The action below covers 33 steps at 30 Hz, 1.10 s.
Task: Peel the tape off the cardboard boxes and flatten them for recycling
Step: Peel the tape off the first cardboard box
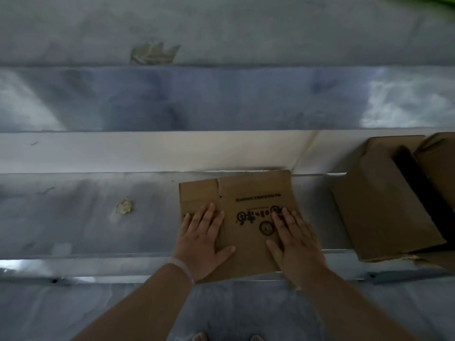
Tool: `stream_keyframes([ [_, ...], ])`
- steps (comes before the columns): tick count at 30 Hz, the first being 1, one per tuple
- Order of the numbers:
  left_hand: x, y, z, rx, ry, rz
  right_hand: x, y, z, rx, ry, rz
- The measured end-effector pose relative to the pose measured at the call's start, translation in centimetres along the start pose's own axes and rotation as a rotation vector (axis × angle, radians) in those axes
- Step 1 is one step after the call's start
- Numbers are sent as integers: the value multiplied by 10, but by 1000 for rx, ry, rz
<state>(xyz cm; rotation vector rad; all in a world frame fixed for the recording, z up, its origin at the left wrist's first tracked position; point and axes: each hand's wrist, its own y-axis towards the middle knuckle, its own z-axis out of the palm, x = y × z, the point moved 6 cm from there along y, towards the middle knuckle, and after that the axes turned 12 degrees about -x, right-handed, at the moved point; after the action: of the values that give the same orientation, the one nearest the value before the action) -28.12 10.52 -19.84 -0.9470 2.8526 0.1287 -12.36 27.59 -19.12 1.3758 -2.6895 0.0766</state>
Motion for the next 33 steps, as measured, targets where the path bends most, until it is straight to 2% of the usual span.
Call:
stream_keyframes([
  [3,7,0,-9,20,-98,-1,-9,6,-15,-60,140,74],
  [5,16,-8,-21,-55,-113,-80,-19,7,-23,-75,220,190],
  [8,30,-36,-39,-208,-105,-362,-35,3,-32,-78,259,384],
  [12,39,-65,-28,-174,-471,-772,-46,-10,-28,36,409,504],
  [14,40,-71,-22,-136,-576,-877,-49,-13,-27,66,480,531],
  [19,48,-89,-35,-201,-528,-825,-44,-21,-31,138,635,520],
  [23,76,-116,-63,-326,-542,-811,-6,-24,-42,99,674,419],
  [28,150,-161,-108,-488,-532,-809,88,-20,-57,80,740,270],
  [33,249,-230,-136,-546,-509,-887,214,-20,-52,103,781,177],
])
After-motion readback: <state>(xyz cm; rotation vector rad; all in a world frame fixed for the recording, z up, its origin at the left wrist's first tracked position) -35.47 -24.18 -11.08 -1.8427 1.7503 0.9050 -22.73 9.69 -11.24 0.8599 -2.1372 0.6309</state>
